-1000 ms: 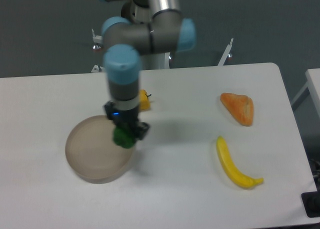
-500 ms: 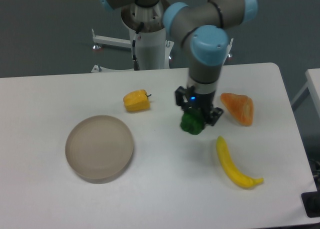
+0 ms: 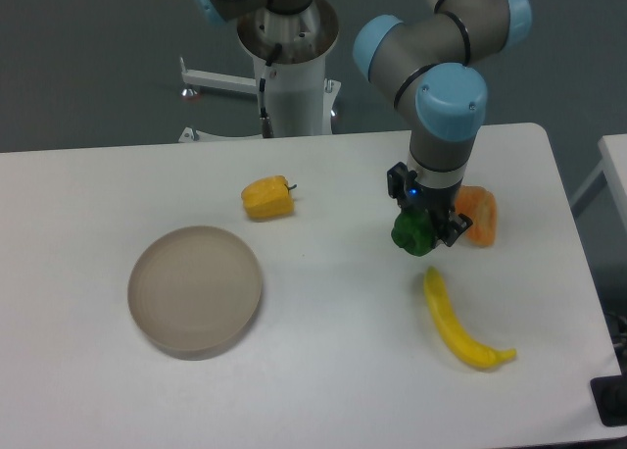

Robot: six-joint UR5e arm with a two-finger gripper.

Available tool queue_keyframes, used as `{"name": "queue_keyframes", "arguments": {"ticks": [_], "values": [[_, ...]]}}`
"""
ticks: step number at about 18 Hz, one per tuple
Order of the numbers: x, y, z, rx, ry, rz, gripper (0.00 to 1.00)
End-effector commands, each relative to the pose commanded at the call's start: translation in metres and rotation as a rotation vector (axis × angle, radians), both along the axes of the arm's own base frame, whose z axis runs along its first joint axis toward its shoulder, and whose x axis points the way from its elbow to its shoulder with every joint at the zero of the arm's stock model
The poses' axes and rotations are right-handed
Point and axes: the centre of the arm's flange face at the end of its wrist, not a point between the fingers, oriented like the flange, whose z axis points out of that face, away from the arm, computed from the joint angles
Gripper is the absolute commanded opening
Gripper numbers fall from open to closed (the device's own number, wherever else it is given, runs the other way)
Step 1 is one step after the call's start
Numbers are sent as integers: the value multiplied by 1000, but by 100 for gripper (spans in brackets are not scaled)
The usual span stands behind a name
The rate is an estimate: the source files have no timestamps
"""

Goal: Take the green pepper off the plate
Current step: 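Lift the green pepper off the plate and carry it toward the banana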

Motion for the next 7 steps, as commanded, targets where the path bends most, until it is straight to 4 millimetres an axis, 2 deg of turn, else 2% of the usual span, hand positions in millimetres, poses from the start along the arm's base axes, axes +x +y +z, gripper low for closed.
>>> {"name": "queue_keyframes", "arguments": {"ticks": [7], "values": [[-1,0,-1,-5,3,0,18]]}}
